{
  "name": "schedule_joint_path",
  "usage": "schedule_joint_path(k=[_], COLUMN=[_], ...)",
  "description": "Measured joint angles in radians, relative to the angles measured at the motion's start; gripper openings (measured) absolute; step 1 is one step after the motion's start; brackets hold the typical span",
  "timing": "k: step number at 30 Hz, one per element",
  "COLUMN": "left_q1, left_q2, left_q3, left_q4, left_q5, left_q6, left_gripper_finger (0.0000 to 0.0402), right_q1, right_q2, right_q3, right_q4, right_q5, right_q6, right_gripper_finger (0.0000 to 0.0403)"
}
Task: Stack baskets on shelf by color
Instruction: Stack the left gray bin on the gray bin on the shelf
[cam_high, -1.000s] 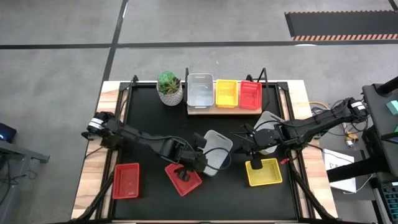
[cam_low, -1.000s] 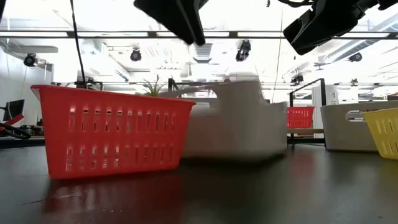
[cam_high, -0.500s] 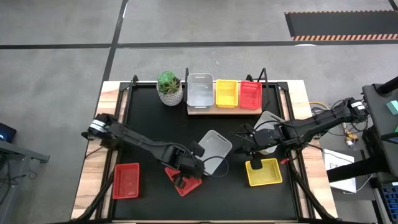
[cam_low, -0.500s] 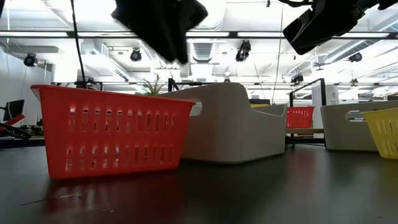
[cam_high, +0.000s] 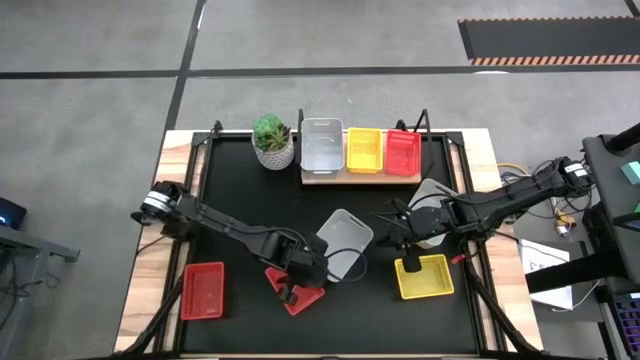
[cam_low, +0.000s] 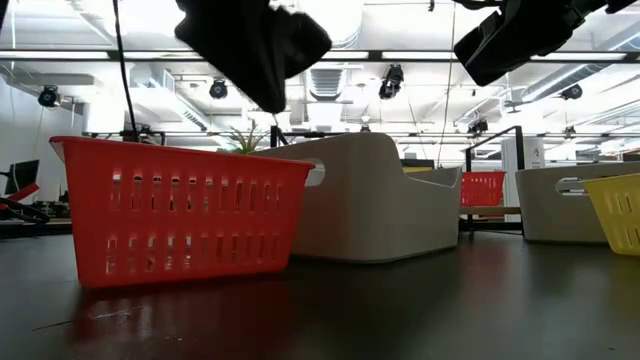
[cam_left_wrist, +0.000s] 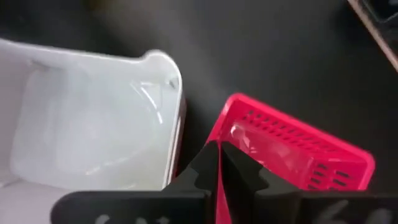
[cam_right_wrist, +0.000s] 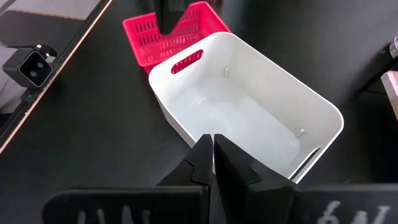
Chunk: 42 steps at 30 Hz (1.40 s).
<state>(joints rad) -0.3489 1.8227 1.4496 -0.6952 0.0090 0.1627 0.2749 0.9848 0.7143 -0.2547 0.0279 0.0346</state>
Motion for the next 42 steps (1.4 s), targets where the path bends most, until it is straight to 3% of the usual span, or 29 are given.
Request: schedule_joint_path(k=[11,13,16,18,23,28,34,42], left_q1=[0.055,0.067,0.082,0.092,0.071,0.022,0.005,0.038], left_q2=[0.006,0.003,-0.016,-0.054,-0.174,-0.271,-0.284,-0.241], left_q3=[-0.059,-0.056,-0.036,-0.026,-0.075,-0.199,-0.354,-0.395], left_q4=[0.017,-0.086,-0.305,-0.355,-0.239,0.051,0.314,0.319], left_q5=[-0.073,-0.154,-0.383,-0.423,-0.374,-0.297,-0.260,-0.243], left_q6=[-0.001,-0.001,-0.072,-0.129,-0.158,-0.142,-0.097,-0.094], left_gripper_finger=[0.0000,0.0000,0.0000,0.0000,0.0000,0.0000,0.0000,0.0000], right_q1=[0.000,0.000,0.000,0.000,-0.003,-0.039,-0.124,-0.181], right_q2=[0.000,0.000,0.000,0.000,0.000,0.002,0.050,0.120], right_q3=[0.000,0.000,0.000,0.000,0.000,0.000,0.000,-0.001], right_q4=[0.002,0.002,0.002,0.002,-0.004,-0.081,-0.204,-0.227], right_q5=[0.000,0.000,0.001,0.020,0.191,0.336,0.323,0.252], right_q6=[-0.008,-0.008,-0.008,-0.004,0.068,0.195,0.292,0.307], right_gripper_finger=[0.0009,0.0009,0.0009,0.0009,0.0009,0.0009,0.0009,0.0009])
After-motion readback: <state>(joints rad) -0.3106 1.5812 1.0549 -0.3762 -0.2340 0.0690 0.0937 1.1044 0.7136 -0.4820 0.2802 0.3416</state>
